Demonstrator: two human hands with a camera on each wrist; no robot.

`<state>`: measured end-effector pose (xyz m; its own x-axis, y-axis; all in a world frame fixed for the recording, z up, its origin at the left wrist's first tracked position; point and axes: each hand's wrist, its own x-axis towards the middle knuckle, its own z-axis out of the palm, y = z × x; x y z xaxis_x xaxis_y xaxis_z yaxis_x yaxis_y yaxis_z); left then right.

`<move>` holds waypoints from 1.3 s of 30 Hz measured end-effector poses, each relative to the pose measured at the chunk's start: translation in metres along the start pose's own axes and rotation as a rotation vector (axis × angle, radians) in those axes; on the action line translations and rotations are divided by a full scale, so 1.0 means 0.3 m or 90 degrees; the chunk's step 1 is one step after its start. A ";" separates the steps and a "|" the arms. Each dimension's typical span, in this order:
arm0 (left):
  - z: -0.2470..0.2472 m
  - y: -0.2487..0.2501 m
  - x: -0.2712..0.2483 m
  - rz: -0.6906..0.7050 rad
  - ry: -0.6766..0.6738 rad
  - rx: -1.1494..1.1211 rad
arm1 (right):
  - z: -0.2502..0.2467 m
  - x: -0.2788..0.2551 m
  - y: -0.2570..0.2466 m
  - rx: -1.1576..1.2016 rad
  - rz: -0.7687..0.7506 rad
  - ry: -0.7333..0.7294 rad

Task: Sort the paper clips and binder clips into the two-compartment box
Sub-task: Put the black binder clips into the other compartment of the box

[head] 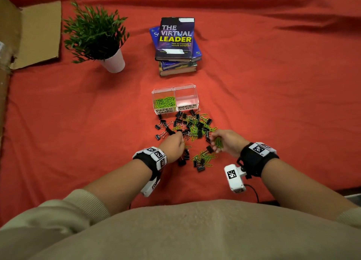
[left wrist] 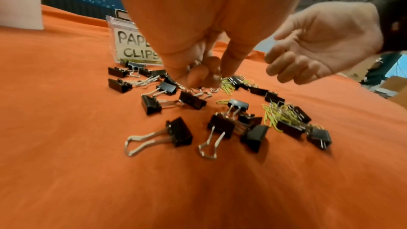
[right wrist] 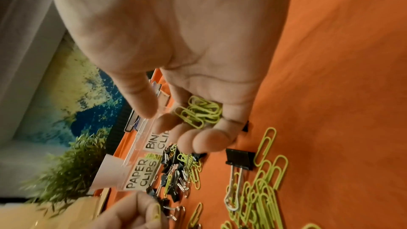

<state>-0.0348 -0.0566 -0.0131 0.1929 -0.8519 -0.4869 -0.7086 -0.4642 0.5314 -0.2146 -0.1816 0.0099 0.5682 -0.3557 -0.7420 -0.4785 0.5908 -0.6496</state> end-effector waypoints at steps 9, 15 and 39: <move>-0.024 0.014 0.025 -0.065 -0.016 -0.158 | 0.006 0.018 0.050 -0.743 -0.152 0.070; -0.019 0.060 0.020 -0.019 -0.035 0.021 | 0.008 0.058 0.035 -0.754 -0.163 0.172; 0.013 0.027 0.002 -0.040 -0.003 -0.030 | 0.028 0.022 0.141 -0.848 -0.226 -0.018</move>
<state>-0.0431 -0.0600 -0.0116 0.2319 -0.8198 -0.5236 -0.6623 -0.5273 0.5322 -0.2255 -0.1529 -0.0209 0.7992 -0.3156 -0.5116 -0.5705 -0.6662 -0.4802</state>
